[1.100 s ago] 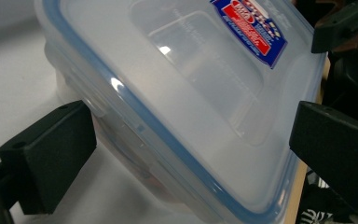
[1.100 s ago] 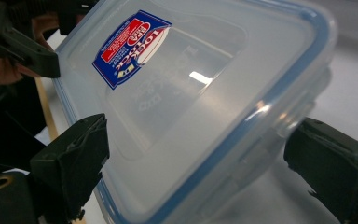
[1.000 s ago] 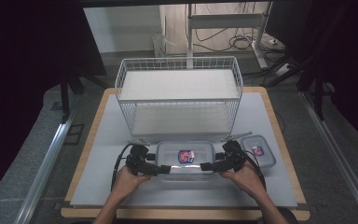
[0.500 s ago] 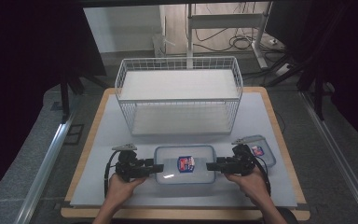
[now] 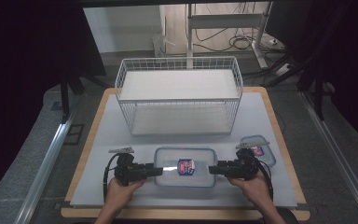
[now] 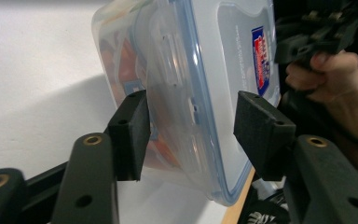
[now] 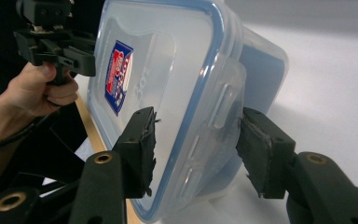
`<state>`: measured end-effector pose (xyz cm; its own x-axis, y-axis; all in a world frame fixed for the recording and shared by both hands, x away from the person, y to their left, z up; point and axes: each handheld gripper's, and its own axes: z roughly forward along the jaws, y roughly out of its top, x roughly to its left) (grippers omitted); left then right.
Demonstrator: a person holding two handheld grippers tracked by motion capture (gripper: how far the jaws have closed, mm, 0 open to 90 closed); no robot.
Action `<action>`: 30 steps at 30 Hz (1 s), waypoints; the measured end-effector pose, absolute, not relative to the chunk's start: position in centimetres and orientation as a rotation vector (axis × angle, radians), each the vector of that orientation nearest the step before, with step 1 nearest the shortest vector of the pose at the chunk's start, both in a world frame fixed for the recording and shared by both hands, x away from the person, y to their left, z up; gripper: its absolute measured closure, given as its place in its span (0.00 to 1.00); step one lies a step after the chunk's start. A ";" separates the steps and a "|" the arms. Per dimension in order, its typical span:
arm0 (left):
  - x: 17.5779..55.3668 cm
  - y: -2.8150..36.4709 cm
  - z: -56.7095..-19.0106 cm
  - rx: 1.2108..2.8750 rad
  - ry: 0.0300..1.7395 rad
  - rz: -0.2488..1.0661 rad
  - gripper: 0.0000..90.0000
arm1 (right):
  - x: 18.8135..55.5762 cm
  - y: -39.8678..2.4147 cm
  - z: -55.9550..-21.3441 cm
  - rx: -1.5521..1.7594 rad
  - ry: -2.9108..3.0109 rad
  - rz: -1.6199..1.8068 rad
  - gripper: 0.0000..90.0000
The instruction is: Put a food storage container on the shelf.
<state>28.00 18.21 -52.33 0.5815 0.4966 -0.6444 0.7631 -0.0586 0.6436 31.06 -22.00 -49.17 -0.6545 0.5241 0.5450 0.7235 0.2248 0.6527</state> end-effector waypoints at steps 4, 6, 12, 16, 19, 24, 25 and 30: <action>28.0 18.4 -52.2 1.699 1.063 -0.318 0.55 | 31.0 -21.9 -49.0 -1.178 -2.308 -1.391 0.54; 28.2 18.7 -52.5 1.671 1.066 -0.361 0.58 | 30.9 -21.9 -49.0 -1.179 -2.304 -1.393 0.54; 28.3 18.9 -52.4 1.664 1.079 -0.389 0.59 | 31.1 -21.9 -49.2 -1.218 -2.249 -1.404 0.54; 28.2 19.0 -52.0 1.647 1.092 -0.354 0.61 | 30.9 -21.8 -49.0 -1.246 -2.235 -1.423 0.57; 28.2 19.0 -51.4 1.660 1.085 -0.308 0.62 | 30.9 -21.6 -48.8 -1.259 -2.249 -1.436 0.57; 28.4 19.0 -50.6 1.648 1.083 -0.271 0.62 | 31.0 -21.4 -48.5 -1.265 -2.247 -1.461 0.57; 28.4 19.0 -50.5 1.648 1.078 -0.270 0.62 | 31.1 -21.4 -48.2 -1.259 -2.249 -1.477 0.57; 28.7 19.0 -48.9 1.640 1.058 -0.238 0.62 | 31.7 -21.5 -46.6 -1.250 -2.243 -1.535 0.57</action>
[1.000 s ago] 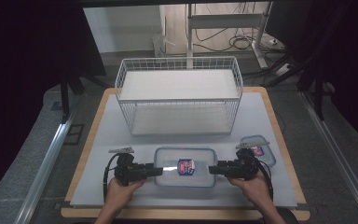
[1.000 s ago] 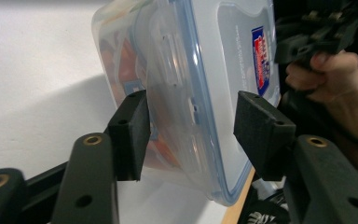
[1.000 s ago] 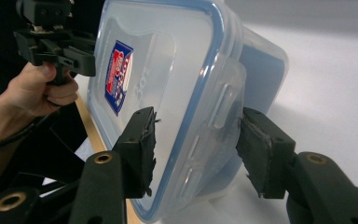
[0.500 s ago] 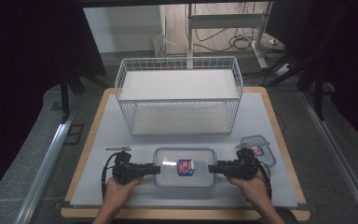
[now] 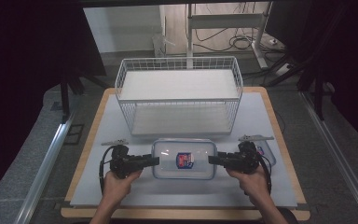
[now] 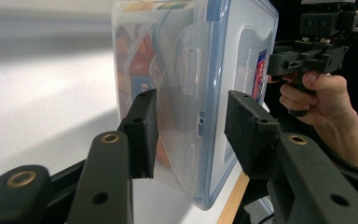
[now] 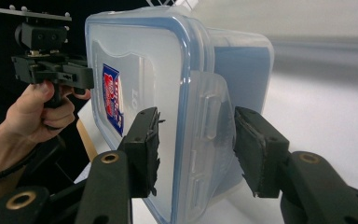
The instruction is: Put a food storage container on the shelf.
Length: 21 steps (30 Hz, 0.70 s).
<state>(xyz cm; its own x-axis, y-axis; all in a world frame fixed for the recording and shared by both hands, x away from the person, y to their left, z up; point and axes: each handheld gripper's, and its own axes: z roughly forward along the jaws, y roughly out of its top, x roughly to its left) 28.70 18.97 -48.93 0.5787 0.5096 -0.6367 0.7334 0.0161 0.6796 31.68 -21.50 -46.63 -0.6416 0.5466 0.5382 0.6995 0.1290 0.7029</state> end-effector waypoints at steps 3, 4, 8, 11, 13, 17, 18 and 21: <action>28.8 19.0 -48.4 1.640 1.051 -0.229 0.62 | 31.9 -21.4 -46.1 -1.243 -2.246 -1.545 0.57; 28.9 19.1 -48.2 1.641 1.046 -0.221 0.62 | 32.1 -21.4 -45.6 -1.232 -2.255 -1.551 0.57; 29.4 19.3 -46.2 1.642 1.029 -0.183 0.62 | 32.7 -21.2 -44.1 -1.208 -2.272 -1.577 0.57; 29.7 19.4 -45.2 1.646 1.018 -0.164 0.62 | 33.1 -21.1 -43.3 -1.194 -2.277 -1.592 0.57; 29.9 19.5 -44.2 1.647 1.017 -0.149 0.62 | 33.6 -20.9 -42.2 -1.183 -2.273 -1.608 0.57; 30.6 19.8 -42.8 1.650 1.012 -0.134 0.62 | 34.5 -20.7 -41.0 -1.176 -2.262 -1.623 0.57; 31.0 19.9 -42.2 1.646 1.015 -0.127 0.61 | 34.7 -20.6 -40.8 -1.176 -2.260 -1.625 0.57; 31.3 20.0 -41.5 1.645 1.014 -0.119 0.61 | 35.1 -20.4 -40.4 -1.179 -2.250 -1.625 0.57</action>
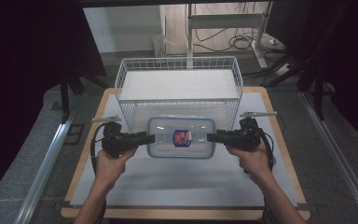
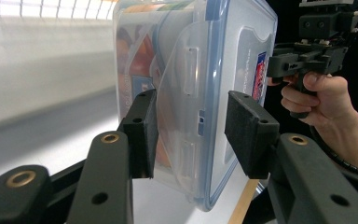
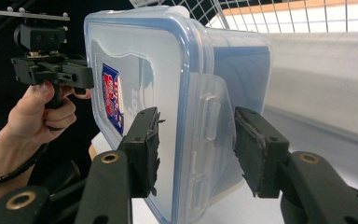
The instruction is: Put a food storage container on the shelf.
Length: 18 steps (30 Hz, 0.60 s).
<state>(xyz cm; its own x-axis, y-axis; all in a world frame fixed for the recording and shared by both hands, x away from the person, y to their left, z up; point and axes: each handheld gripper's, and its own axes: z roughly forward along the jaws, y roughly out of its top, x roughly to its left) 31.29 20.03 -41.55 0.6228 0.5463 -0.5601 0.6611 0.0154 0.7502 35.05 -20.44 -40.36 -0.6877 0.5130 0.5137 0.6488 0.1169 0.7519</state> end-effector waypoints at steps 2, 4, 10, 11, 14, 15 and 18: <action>31.5 20.1 -41.1 1.642 1.014 -0.114 0.61 | 35.4 -20.3 -40.0 -1.175 -2.249 -1.634 0.57; 31.7 20.2 -40.6 1.641 1.013 -0.106 0.61 | 35.6 -20.3 -39.6 -1.172 -2.249 -1.641 0.57; 32.2 20.4 -39.7 1.627 1.009 -0.099 0.61 | 36.4 -19.9 -38.0 -1.164 -2.260 -1.664 0.57; 32.2 20.4 -39.5 1.626 1.007 -0.096 0.61 | 36.4 -19.9 -38.0 -1.164 -2.260 -1.664 0.57; 32.5 20.5 -38.9 1.622 1.007 -0.090 0.61 | 36.8 -19.8 -37.3 -1.163 -2.256 -1.672 0.57; 32.6 20.5 -38.8 1.618 1.009 -0.092 0.61 | 37.0 -19.8 -37.1 -1.162 -2.257 -1.677 0.57; 33.1 20.7 -38.2 1.610 1.010 -0.090 0.61 | 37.4 -19.7 -36.4 -1.164 -2.256 -1.683 0.57</action>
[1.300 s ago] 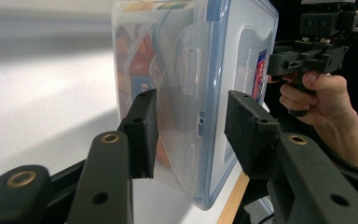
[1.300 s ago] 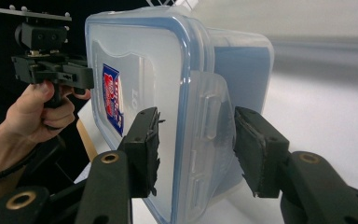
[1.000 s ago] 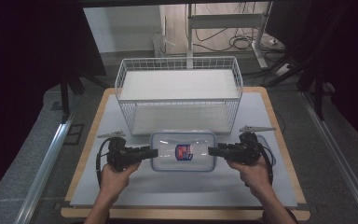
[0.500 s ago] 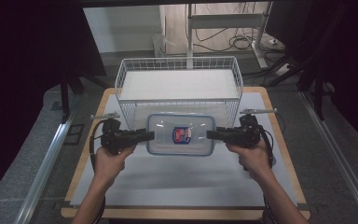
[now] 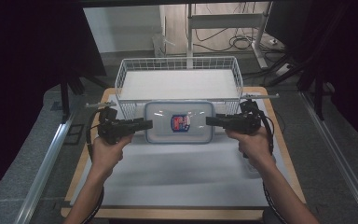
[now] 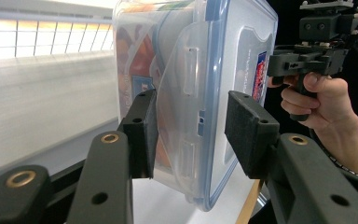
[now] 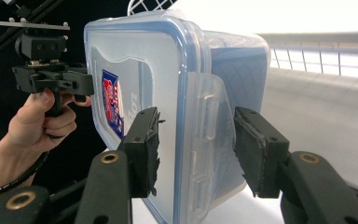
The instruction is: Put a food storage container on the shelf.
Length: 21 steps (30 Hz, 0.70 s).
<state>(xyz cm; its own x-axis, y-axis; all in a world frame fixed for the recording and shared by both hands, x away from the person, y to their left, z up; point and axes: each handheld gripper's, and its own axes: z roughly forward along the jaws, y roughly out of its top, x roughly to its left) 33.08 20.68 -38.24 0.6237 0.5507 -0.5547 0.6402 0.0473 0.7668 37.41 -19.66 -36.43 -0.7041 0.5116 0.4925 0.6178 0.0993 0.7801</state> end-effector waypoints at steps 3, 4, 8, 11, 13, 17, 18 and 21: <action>33.5 20.8 -37.8 1.604 1.010 -0.090 0.61 | 37.9 -19.5 -35.8 -1.166 -2.255 -1.693 0.57; 33.7 20.8 -37.5 1.601 1.012 -0.092 0.61 | 38.1 -19.5 -35.6 -1.164 -2.254 -1.696 0.57; 34.6 21.1 -36.7 1.598 1.002 -0.088 0.61 | 38.9 -19.3 -34.6 -1.169 -2.244 -1.707 0.57; 35.3 21.2 -36.1 1.593 1.002 -0.091 0.61 | 39.5 -19.2 -34.0 -1.168 -2.247 -1.717 0.57; 35.8 21.2 -35.8 1.591 1.004 -0.092 0.61 | 40.0 -19.1 -33.5 -1.171 -2.245 -1.724 0.57; 37.0 21.3 -35.0 1.584 1.013 -0.099 0.61 | 41.1 -19.0 -32.8 -1.179 -2.231 -1.738 0.58; 37.3 21.3 -34.8 1.584 1.015 -0.100 0.61 | 41.3 -19.0 -32.6 -1.184 -2.226 -1.736 0.58; 38.1 21.4 -34.2 1.585 1.017 -0.095 0.61 | 42.1 -18.9 -32.1 -1.188 -2.221 -1.746 0.58</action>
<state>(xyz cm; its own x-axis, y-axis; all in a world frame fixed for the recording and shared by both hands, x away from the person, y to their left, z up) 38.14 21.41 -34.17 0.6157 0.5457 -0.5685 0.6417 0.0715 0.7636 42.12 -18.92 -32.12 -0.6968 0.5171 0.4970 0.6050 0.0516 0.7945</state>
